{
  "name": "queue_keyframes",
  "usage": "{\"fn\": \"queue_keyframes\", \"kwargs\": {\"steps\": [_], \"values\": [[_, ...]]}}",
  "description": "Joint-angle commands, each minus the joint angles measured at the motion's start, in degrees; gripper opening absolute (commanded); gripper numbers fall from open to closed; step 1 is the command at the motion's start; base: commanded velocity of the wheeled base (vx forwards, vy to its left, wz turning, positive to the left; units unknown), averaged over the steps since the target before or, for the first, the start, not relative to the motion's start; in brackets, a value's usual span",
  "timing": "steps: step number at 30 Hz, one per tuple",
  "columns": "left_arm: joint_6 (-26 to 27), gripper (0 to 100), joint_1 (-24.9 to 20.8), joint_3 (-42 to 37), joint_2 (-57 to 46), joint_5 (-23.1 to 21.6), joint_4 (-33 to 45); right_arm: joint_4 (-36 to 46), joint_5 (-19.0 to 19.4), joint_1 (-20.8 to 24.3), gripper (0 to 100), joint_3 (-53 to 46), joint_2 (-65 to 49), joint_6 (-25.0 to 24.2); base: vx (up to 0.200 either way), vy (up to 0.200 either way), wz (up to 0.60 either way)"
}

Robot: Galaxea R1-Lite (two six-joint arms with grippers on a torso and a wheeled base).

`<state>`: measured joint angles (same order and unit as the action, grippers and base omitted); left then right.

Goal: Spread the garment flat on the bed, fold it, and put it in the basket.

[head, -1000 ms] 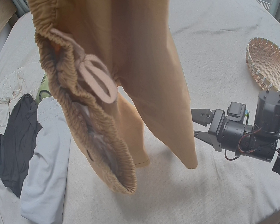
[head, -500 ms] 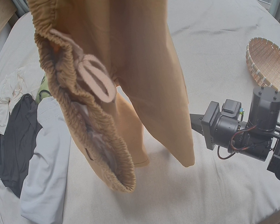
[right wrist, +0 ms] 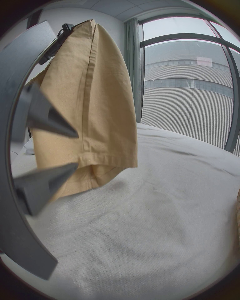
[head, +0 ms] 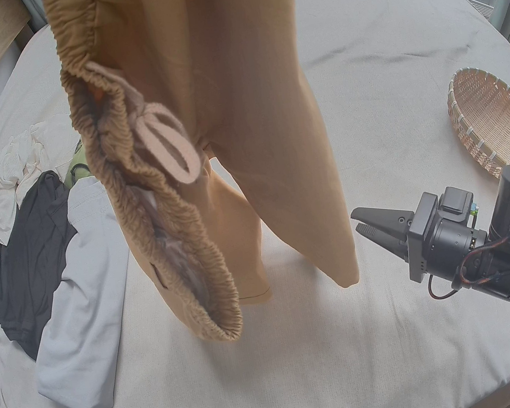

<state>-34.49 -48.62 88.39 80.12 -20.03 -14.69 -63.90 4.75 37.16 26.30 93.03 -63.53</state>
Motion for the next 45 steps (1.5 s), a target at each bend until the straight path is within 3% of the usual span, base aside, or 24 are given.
{"fn": "queue_keyframes", "kwargs": {"steps": [1, 9, 14, 18, 19, 30, 39, 43, 45], "values": [[-0.05, 0, 0.1, -0.06, -0.31, 0.08, -0.08, 0.09, -0.01, 0.99, 100, -1.16, 2.42, -0.11, 0.0, 0.0, 0.0], [0.03, 0, 0.1, 0.11, -0.22, -0.1, -0.08, -0.7, 0.08, 2.75, 100, -0.46, 7.61, -1.34, 0.0, 0.0, 0.0], [0.03, 0, 0.01, 0.02, 0.13, -0.1, -0.69, -3.16, 0.08, 4.06, 100, 0.6, 7.61, -8.81, 0.0, 0.0, 0.0], [-0.05, 0, 0.01, 0.02, 0.39, -0.19, -1.66, -2.81, 0.17, 4.06, 100, 0.42, 7.52, -10.83, 0.0, 0.0, 0.0], [-0.05, 0, 0.01, 0.02, 0.39, -0.19, -1.75, -3.25, 0.34, 4.06, 0, 0.07, 7.43, -11.36, 0.0, 0.0, 0.0], [-0.05, 0, 0.19, -1.12, 0.3, 0.25, -1.83, -5.71, 0.52, 3.89, 0, -0.54, 3.83, -11.88, 0.0, 0.0, 0.0], [-0.14, 0, 1.42, -2.88, -0.4, 0.34, -1.92, -6.06, 0.61, 0.99, 0, -4.85, -4.52, -11.45, 0.0, 0.0, 0.0], [-0.14, 0, 1.42, -3.05, -0.84, 0.34, -1.92, -6.06, 0.52, 0.99, 0, -6.26, -3.82, -9.86, 0.0, 0.0, 0.0], [-0.14, 0, 1.42, -3.05, -1.19, 0.34, -1.92, -6.06, 0.43, 1.51, 0, -6.34, 2.42, -7.49, 0.0, 0.0, 0.0]]}}
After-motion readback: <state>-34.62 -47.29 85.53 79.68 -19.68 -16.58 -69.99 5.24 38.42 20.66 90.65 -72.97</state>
